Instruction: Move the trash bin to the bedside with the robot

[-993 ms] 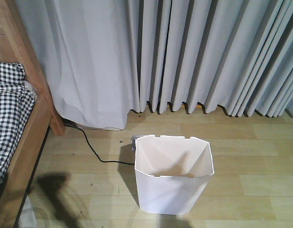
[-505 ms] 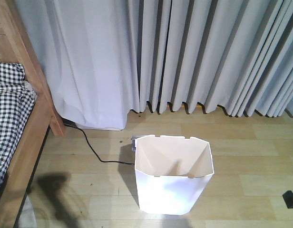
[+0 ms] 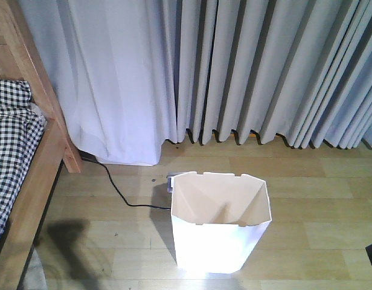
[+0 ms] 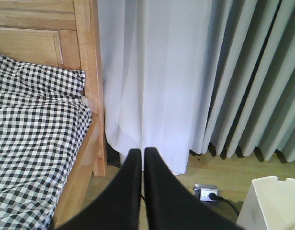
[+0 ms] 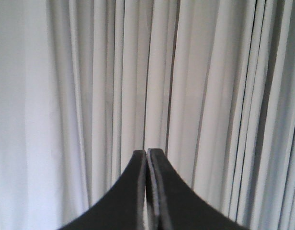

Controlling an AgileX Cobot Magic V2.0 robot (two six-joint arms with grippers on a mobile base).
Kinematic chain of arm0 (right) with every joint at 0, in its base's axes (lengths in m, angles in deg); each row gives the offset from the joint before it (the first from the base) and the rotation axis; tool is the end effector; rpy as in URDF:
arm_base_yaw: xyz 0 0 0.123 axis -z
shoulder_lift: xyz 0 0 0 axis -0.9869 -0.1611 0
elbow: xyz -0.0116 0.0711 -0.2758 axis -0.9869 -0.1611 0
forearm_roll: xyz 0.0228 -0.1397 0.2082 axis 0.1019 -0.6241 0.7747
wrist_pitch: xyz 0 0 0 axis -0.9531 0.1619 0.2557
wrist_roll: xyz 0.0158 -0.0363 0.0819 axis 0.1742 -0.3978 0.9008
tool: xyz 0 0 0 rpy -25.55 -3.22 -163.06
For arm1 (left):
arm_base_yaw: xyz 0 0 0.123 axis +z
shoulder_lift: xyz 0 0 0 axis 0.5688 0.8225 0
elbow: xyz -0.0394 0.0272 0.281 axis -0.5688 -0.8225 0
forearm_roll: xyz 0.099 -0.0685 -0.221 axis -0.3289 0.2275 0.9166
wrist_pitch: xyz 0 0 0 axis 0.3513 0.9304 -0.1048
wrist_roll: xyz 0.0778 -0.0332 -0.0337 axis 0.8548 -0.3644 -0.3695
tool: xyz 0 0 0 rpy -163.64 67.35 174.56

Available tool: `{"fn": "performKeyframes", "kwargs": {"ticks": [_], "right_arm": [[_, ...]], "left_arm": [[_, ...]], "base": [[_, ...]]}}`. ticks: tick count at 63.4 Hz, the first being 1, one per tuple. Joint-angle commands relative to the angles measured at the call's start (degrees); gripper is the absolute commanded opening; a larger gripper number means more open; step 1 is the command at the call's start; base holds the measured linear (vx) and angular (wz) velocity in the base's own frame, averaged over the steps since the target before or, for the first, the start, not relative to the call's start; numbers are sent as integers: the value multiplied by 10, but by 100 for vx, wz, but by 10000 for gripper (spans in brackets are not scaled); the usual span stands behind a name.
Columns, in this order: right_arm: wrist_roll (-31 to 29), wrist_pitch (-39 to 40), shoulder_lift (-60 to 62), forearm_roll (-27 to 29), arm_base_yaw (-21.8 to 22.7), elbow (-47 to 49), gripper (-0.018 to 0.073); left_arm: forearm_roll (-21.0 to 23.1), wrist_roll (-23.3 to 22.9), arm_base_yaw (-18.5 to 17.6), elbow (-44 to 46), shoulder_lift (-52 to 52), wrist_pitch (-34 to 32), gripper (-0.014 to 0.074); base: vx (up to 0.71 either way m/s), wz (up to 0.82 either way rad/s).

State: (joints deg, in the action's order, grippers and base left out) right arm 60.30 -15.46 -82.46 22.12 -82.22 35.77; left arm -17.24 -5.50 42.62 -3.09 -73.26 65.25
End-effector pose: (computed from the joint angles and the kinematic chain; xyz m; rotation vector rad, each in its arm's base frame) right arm 0.0564 0.0015 0.2044 -0.0560 1.4986 -0.0182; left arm 0.0526 0.0084 0.1710 -0.1983 1.8423 0.0617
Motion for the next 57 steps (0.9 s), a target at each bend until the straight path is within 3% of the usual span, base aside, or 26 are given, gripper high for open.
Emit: {"fn": "performKeyframes", "kwargs": {"ticks": [1, 57], "right_arm": [[11, 33, 7, -8, 3, -4, -9], [33, 14, 7, 5, 3, -4, -9]], "left_arm": [[1, -2, -2, -2, -8, -38, -6], [1, -2, -2, -2, -8, -38, -6]], "base": [[0, 0], [0, 0]]}}
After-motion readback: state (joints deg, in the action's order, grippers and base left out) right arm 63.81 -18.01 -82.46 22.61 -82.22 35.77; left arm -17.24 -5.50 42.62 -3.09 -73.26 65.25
